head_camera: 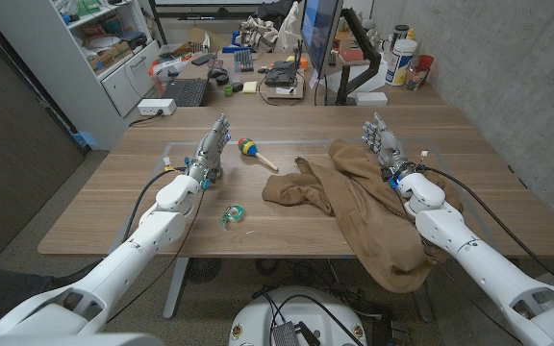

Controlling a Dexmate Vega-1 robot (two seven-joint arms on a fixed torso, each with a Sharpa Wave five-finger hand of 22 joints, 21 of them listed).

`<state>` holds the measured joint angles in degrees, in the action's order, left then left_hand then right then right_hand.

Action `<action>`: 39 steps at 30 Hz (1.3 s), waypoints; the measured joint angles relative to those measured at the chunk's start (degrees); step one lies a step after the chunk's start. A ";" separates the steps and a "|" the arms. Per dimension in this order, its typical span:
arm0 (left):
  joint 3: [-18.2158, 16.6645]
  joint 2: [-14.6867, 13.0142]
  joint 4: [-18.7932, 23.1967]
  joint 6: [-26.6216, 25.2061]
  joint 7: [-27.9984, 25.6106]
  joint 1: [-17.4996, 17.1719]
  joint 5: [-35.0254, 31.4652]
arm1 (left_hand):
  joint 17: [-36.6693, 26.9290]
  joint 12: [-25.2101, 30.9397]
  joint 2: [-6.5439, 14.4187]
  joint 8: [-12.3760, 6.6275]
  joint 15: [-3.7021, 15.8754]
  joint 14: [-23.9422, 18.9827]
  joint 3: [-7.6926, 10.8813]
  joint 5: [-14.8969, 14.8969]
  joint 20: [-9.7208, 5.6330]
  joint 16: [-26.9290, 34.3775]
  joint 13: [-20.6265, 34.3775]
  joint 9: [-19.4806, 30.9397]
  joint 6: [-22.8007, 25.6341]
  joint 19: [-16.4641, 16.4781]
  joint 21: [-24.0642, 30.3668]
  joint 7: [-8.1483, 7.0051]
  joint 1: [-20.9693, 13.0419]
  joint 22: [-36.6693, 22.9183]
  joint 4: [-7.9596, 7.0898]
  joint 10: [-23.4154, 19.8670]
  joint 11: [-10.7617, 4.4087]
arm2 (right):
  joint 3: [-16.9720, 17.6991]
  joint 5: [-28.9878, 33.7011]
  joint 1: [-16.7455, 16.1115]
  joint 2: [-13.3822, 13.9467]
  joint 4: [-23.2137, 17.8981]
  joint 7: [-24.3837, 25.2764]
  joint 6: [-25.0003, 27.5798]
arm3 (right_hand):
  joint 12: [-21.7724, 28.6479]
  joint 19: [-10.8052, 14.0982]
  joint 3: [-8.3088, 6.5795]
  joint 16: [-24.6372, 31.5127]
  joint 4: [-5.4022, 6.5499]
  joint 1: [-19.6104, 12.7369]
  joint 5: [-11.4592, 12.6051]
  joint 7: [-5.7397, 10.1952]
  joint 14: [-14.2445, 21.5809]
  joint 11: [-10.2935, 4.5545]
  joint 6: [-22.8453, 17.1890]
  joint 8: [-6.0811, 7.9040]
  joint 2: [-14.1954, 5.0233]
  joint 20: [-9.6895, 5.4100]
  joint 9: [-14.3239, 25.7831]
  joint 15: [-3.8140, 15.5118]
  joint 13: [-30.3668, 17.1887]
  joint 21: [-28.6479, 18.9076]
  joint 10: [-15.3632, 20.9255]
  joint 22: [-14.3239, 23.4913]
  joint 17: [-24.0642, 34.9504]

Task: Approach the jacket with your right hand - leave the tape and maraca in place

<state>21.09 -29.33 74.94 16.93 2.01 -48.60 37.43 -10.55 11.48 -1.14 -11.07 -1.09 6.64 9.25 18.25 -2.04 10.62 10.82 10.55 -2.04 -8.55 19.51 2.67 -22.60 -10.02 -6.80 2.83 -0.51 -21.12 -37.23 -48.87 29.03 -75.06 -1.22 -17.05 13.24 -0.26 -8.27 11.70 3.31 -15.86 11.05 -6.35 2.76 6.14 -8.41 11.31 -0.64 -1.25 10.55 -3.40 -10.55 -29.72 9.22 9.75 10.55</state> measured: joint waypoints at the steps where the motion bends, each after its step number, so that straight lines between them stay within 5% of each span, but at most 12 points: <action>1: 0.00 -0.01 0.01 0.00 0.00 -0.01 0.01 | 0.00 0.00 -0.06 -0.19 0.00 0.00 0.00 0.00 0.00 0.00 0.00 0.00 0.00 0.00 0.00 0.00 -0.06 0.00 0.00 0.00 0.00 | 0.00 0.02 -0.06 -0.03 -0.06 0.08 -0.08 | 0.00 0.00 0.00 0.00 0.00 -0.02 0.00 0.00 0.00 0.00 0.00 0.00 0.02 0.00 0.00 0.00 0.00 0.00 0.00 0.00 0.00; 39: -1.11 -2.33 4.74 -2.05 -0.78 -1.65 0.88 | 0.02 0.00 0.25 -0.18 0.19 0.19 -0.01 0.21 0.01 -0.01 -0.01 -0.02 0.00 -0.62 -0.69 -0.01 -0.36 0.02 0.01 -0.01 0.00 | -0.47 3.11 0.70 0.77 -3.72 2.27 -0.31 | 0.51 0.94 0.01 0.00 0.00 -0.02 0.00 1.23 1.25 -0.92 -1.22 0.00 0.02 -0.49 -0.02 0.64 0.01 0.62 1.95 -0.01 -0.02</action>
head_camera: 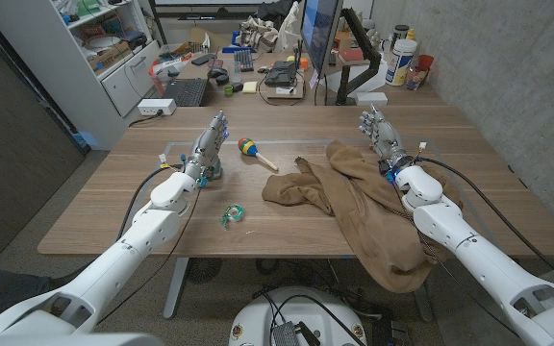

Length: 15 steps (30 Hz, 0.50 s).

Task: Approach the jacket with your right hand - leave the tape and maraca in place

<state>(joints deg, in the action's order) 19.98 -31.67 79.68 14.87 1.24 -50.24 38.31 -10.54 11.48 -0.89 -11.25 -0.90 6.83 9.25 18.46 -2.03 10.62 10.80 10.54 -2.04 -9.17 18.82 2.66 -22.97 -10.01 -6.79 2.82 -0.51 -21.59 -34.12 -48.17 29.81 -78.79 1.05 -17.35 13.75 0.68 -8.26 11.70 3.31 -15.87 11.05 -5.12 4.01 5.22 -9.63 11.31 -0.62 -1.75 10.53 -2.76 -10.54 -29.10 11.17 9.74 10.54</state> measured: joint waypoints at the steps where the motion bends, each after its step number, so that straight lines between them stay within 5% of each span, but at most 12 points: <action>1: -0.02 -0.03 0.07 -0.01 0.00 -0.04 0.03 | 0.00 0.00 0.00 0.00 0.00 0.00 0.00 0.00 0.00 0.00 0.00 0.00 0.00 0.00 0.00 0.00 0.00 0.00 0.00 0.00 0.00 | 0.00 0.13 0.01 0.13 -0.27 0.15 0.14 | 0.00 0.00 0.00 0.00 0.00 0.00 0.00 0.00 0.00 0.00 0.00 0.00 0.00 0.00 0.00 0.00 0.00 0.09 0.00 0.00 0.00; 15: -0.51 -0.95 2.01 -0.60 -0.33 -0.59 0.23 | 0.00 0.00 0.23 0.00 0.00 0.00 0.00 0.00 0.00 0.00 0.00 -0.01 0.32 0.01 -0.43 0.31 -0.22 0.01 0.00 0.00 0.00 | 0.08 0.84 0.01 0.85 -2.27 1.12 0.95 | 0.00 -0.01 0.00 0.00 0.00 -0.30 0.00 0.30 0.31 0.00 -0.30 0.00 -0.30 0.00 0.00 0.31 0.00 0.50 -0.01 0.00 -0.01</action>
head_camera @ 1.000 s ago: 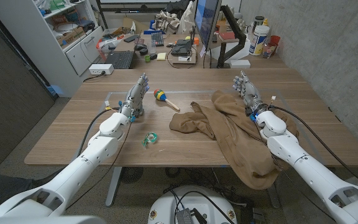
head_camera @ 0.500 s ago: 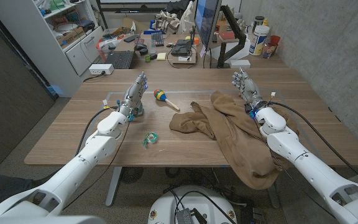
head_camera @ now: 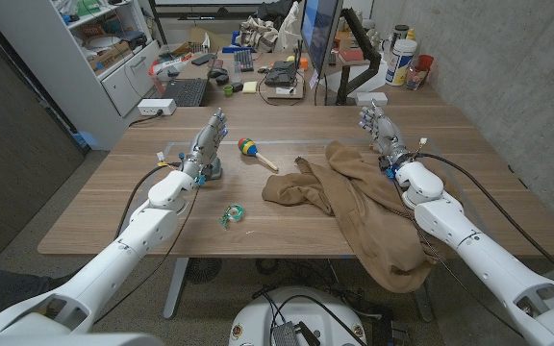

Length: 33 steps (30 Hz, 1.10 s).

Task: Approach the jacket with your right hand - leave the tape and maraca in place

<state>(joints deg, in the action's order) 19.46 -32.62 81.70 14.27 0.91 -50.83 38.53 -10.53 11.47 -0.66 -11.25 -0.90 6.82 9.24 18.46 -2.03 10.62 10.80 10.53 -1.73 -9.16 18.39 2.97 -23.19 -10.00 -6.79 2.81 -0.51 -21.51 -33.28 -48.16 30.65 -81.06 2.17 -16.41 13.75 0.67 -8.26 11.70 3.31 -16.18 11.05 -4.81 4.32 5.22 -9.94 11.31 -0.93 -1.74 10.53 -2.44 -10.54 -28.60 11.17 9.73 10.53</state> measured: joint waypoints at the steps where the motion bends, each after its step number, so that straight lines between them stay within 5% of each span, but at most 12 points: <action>1: 0.00 -0.04 0.01 -0.27 -0.01 0.00 0.11 | 0.00 0.00 0.00 0.00 0.00 0.00 0.00 0.00 0.00 0.00 0.00 0.00 0.00 0.00 0.00 0.00 0.00 0.00 0.00 0.00 0.00 | 0.06 0.07 0.00 0.17 -0.32 0.06 0.06 | 0.00 0.00 0.00 0.00 0.00 0.00 0.00 0.00 0.00 0.00 0.00 0.00 0.00 0.00 0.00 0.00 0.00 0.00 0.00 0.00 0.00; 33: 0.24 -0.58 1.14 -1.90 -0.31 0.45 -0.06 | 0.01 0.00 0.30 0.00 0.00 0.00 -0.24 0.00 0.00 0.00 0.00 -0.01 0.30 0.01 -0.61 -0.32 -0.30 0.01 0.24 0.00 0.00 | 1.83 2.41 -0.60 4.50 -3.32 -0.92 -1.13 | 0.00 2.07 0.01 0.00 -0.47 0.00 0.00 0.72 1.64 -0.51 -0.72 0.00 0.00 -0.01 -0.01 0.41 0.01 0.44 2.14 -0.01 -0.01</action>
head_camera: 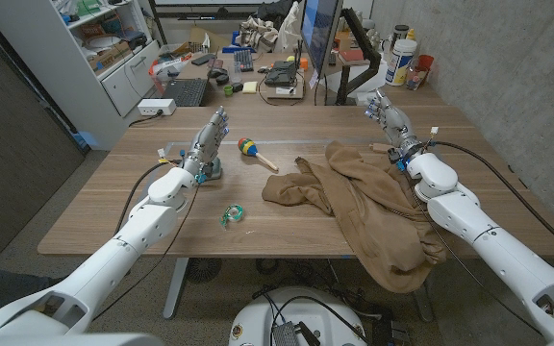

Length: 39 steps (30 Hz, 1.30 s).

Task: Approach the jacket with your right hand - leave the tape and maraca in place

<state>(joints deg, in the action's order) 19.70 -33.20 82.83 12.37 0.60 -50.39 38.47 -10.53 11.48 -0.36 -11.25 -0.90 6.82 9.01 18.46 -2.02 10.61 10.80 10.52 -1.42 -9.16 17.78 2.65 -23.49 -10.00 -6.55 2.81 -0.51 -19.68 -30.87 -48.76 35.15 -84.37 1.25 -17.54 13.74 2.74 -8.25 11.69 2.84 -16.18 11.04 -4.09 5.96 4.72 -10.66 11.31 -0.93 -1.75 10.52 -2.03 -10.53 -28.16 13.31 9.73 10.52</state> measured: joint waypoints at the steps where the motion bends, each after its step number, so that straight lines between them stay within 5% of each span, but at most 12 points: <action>1: 0.00 -0.01 0.08 -0.01 -0.01 -0.05 0.00 | 0.00 0.00 0.00 0.00 0.00 0.00 0.00 0.00 0.00 0.00 0.00 0.00 0.00 0.00 0.00 0.00 0.00 0.00 0.00 0.00 0.00 | 0.03 0.00 -0.02 0.04 -0.02 -0.01 -0.03 | 0.00 0.20 0.00 0.00 0.00 0.00 0.00 0.08 0.00 0.00 -0.07 0.00 0.00 -0.20 0.00 0.00 0.00 0.00 0.00 0.00 0.00; 39: 0.18 -0.43 0.51 -1.51 -0.63 -0.25 0.06 | 0.01 0.00 0.23 0.00 0.00 0.00 -0.18 0.00 0.30 0.00 0.00 0.00 0.20 -0.30 -0.66 0.21 -0.22 0.00 0.18 0.00 0.00 | 3.93 -0.45 -3.64 4.26 -3.70 -1.61 -3.29 | 0.23 2.26 0.48 0.00 -0.47 0.00 0.00 0.72 1.75 -0.43 -0.73 0.00 0.00 -0.38 0.00 0.52 0.00 0.66 1.27 0.00 0.00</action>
<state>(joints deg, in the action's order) 19.88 -33.63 83.35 10.87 -0.02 -50.64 38.53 -10.52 11.48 -0.13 -11.25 -0.90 6.82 8.83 18.46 -1.72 10.61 10.80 10.51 -1.22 -9.45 17.13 2.86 -23.72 -9.99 -6.38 2.81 -0.51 -15.74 -31.32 -52.40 39.41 -88.07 -0.36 -20.83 13.98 5.00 -7.76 11.69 2.37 -16.17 11.04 -3.37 7.71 4.29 -11.38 11.31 -0.93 -2.13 10.52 -1.51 -10.53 -27.50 14.57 9.72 10.52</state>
